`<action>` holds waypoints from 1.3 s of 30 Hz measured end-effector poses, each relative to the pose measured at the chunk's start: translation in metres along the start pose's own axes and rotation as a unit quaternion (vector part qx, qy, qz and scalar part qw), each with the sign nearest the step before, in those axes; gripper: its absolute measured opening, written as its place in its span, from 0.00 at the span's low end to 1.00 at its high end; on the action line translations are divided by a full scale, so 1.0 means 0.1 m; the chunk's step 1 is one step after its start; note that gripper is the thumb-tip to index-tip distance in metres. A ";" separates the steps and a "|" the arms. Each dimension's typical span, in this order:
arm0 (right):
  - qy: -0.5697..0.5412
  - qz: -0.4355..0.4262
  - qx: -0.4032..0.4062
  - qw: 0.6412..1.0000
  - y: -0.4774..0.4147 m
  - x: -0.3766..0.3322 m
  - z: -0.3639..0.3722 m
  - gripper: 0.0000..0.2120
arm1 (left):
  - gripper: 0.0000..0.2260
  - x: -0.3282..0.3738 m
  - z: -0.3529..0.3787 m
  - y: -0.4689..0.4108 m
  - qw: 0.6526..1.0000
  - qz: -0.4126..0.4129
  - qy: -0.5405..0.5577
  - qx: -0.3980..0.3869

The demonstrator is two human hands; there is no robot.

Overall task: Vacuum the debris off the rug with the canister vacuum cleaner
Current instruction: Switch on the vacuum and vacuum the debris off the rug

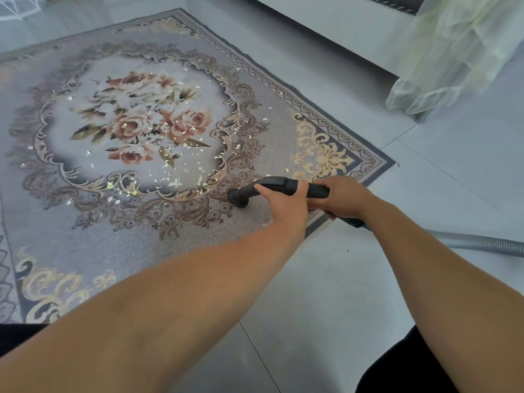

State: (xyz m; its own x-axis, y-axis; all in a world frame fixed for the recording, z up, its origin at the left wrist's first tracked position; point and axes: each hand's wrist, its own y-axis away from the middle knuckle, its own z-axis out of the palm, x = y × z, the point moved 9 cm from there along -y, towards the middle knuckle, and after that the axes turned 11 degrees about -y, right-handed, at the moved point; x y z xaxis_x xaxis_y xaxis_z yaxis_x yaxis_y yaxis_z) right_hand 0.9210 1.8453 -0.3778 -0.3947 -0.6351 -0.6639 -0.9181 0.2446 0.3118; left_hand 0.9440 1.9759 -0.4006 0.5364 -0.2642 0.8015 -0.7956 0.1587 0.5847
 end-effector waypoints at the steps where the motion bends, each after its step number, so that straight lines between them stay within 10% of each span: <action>1: -0.001 -0.001 0.004 1.000 -0.04 -0.06 0.03 0.13 | 0.45 0.03 -0.06 -0.04 1.000 0.006 -0.004 0.004; 39: 0.018 0.012 0.043 0.999 -0.22 -0.18 -0.02 0.17 | 0.56 -0.03 0.07 -0.66 0.999 0.009 0.032 -0.041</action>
State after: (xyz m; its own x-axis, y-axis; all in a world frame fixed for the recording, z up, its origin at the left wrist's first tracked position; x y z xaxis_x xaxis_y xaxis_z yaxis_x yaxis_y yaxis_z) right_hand 0.9478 1.8494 -0.3712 -0.4169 -0.6538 -0.6315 -0.9085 0.3215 0.2669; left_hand 0.9926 1.9597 -0.4424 0.5409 -0.2004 0.8169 -0.7811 0.2406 0.5762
